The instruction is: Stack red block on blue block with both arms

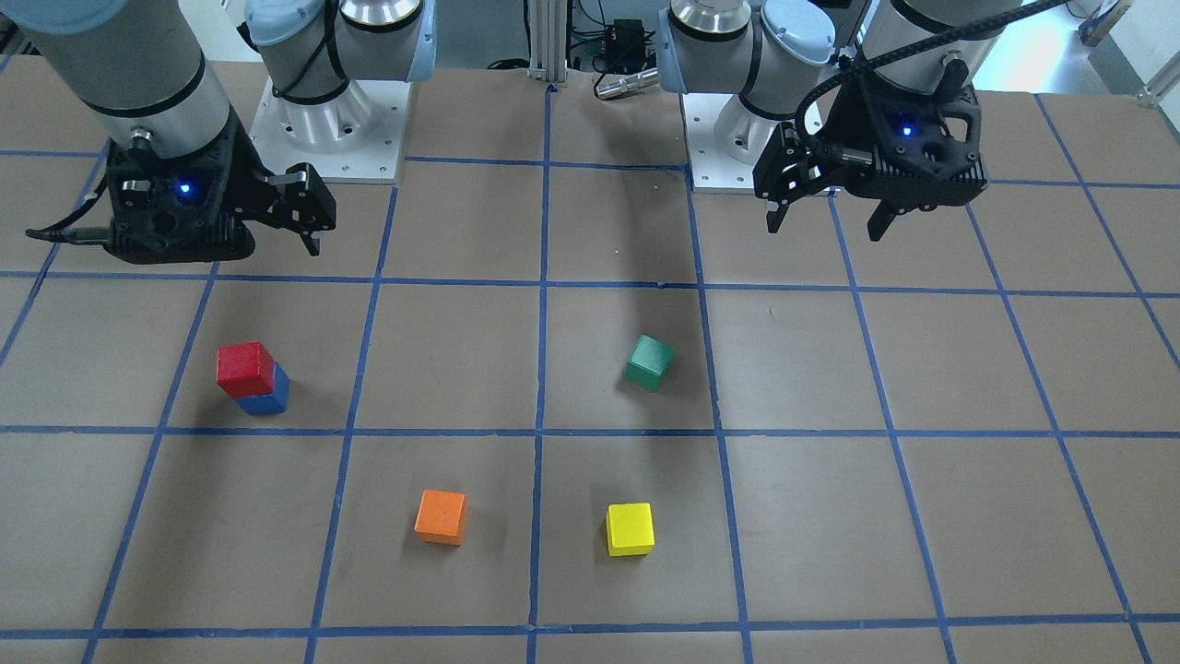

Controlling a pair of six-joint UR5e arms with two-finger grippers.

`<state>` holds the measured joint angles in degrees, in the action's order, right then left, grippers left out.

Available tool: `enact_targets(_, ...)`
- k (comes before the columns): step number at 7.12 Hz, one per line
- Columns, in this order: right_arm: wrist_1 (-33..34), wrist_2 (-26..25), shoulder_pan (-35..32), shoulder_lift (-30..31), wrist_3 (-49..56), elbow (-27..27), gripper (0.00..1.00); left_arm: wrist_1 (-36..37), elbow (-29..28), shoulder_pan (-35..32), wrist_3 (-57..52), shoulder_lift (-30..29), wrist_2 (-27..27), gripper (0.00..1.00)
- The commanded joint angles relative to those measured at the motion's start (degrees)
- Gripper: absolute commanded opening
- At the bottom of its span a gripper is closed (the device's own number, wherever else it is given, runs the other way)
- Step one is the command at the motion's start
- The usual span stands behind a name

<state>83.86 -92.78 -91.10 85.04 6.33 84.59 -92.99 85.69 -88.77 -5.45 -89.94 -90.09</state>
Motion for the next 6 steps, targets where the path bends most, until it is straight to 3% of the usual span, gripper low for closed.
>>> enact_targets(1, 0.25, 0.14, -0.3, 0.04, 0.0, -0.22, 1.0, 0.0, 0.0, 0.0, 0.0, 0.03, 0.0, 1.0)
enact_targets(6, 0.08, 0.31, -0.3, 0.57, 0.08, 0.04, 1.0, 0.0, 0.0, 0.0, 0.0, 0.2, -0.09, 1.0)
